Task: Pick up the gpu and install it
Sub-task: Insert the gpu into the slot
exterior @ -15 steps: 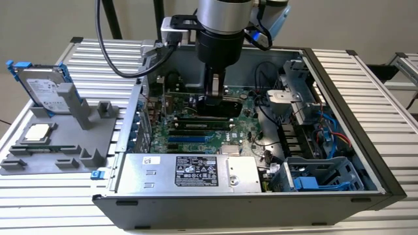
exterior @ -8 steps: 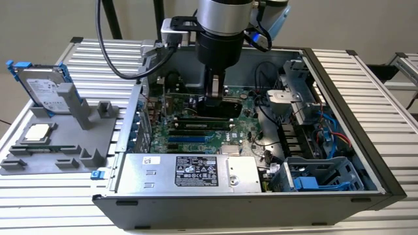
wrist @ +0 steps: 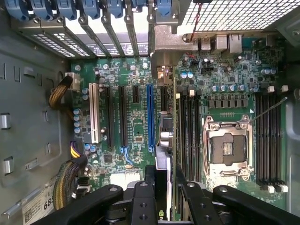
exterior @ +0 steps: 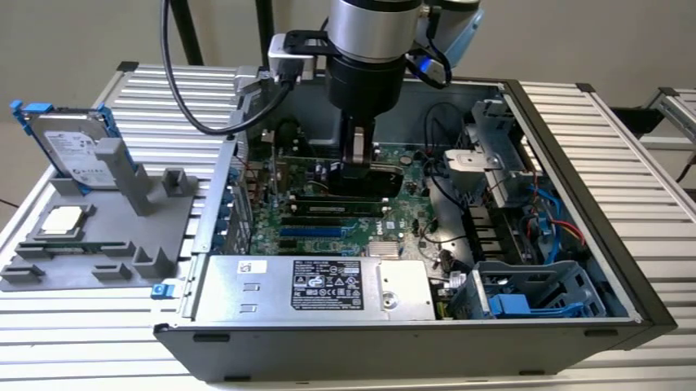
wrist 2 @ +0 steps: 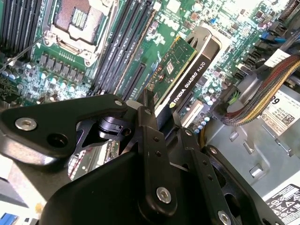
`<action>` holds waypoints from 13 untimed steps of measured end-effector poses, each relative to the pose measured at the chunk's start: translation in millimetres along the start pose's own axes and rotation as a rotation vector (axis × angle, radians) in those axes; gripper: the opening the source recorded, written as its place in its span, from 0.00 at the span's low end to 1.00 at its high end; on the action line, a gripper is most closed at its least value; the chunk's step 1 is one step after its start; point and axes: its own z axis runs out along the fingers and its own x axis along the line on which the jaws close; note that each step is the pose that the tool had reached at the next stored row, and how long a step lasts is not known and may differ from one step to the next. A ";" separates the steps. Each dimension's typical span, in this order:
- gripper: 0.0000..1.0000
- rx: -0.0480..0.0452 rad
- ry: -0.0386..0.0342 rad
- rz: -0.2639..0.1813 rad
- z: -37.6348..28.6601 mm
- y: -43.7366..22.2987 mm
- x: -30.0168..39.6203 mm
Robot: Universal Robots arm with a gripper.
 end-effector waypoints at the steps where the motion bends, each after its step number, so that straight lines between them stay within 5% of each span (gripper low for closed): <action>1: 0.00 0.0006 0.0000 0.000 0.2 0.0 0.0; 13: 0.00 0.0085 -0.0008 0.000 2.0 0.0 0.0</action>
